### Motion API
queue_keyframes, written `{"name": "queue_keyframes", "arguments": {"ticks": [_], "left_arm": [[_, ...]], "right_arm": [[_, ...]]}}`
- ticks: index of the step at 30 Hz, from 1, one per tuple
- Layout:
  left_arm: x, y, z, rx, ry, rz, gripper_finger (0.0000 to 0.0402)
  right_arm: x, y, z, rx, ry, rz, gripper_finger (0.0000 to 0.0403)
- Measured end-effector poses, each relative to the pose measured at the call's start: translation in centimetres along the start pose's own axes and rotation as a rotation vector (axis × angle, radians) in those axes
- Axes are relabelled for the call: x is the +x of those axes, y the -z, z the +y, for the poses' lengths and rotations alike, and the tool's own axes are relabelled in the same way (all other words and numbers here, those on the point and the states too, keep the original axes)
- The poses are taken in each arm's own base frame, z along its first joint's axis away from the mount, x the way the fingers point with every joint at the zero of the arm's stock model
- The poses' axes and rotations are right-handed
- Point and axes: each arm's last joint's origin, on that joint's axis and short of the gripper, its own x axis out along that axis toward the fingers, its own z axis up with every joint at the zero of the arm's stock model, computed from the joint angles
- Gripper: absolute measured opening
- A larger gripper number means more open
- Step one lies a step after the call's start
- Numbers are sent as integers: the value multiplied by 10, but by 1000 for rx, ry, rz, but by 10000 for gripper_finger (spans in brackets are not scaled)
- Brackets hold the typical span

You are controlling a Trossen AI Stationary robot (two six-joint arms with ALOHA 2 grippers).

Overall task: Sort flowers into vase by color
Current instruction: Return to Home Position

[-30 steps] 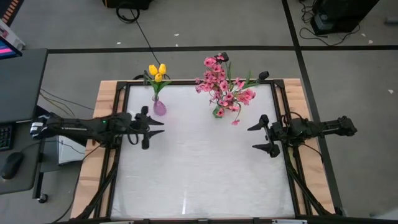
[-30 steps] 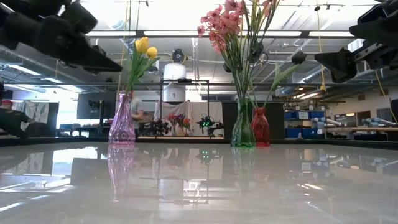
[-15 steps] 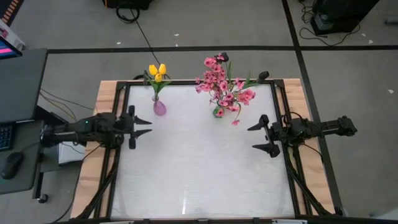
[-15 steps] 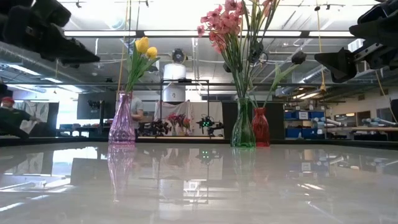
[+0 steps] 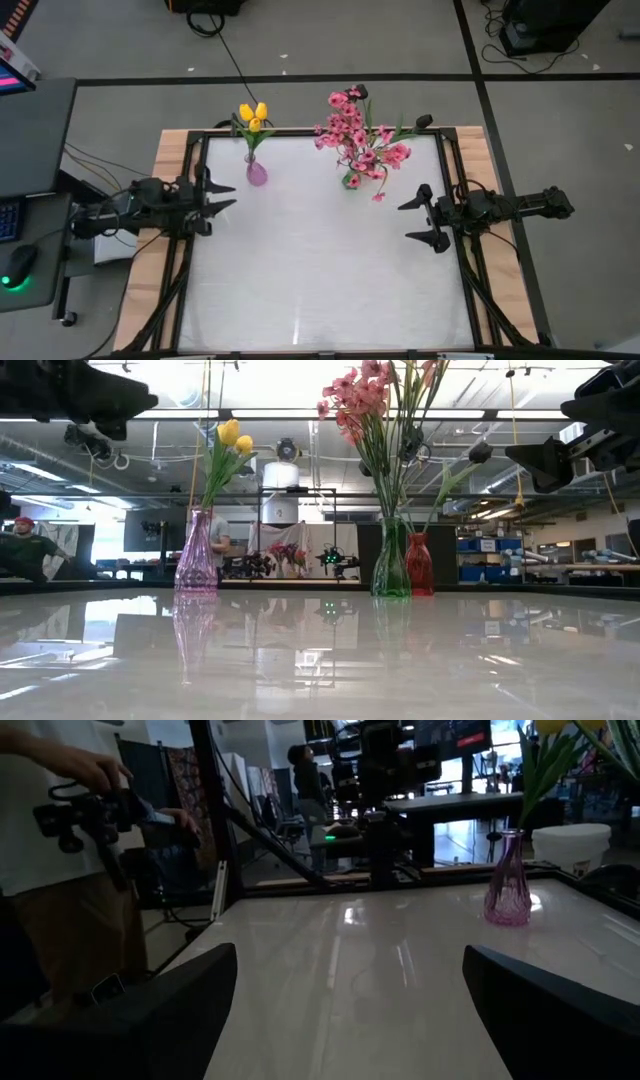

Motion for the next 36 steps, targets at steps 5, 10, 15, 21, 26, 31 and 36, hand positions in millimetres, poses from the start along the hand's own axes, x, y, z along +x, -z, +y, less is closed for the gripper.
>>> {"name": "queue_keyframes", "arguments": {"ticks": [5, 10, 15, 21, 26, 31, 36], "left_arm": [[13, 18, -4, -18, 3, -156, 146], [22, 53, -9, -14, 11, -115, 146], [22, 56, -10, -11, 17, -86, 146], [22, 56, -10, -11, 17, -85, 146], [22, 57, -10, -10, 18, -79, 146], [22, 57, -10, -10, 18, -78, 146], [22, 57, -10, -10, 18, -78, 146]], "right_arm": [[0, -1, 0, 0, 0, -6, 396], [0, -1, 0, 0, 3, -7, 396], [0, -1, 0, 0, 3, -6, 396], [0, -1, 0, 0, 3, -6, 396], [0, -1, 0, 0, 3, -6, 396], [0, -1, 0, 0, 3, -6, 396], [0, -1, 0, 0, 3, -5, 396]]}}
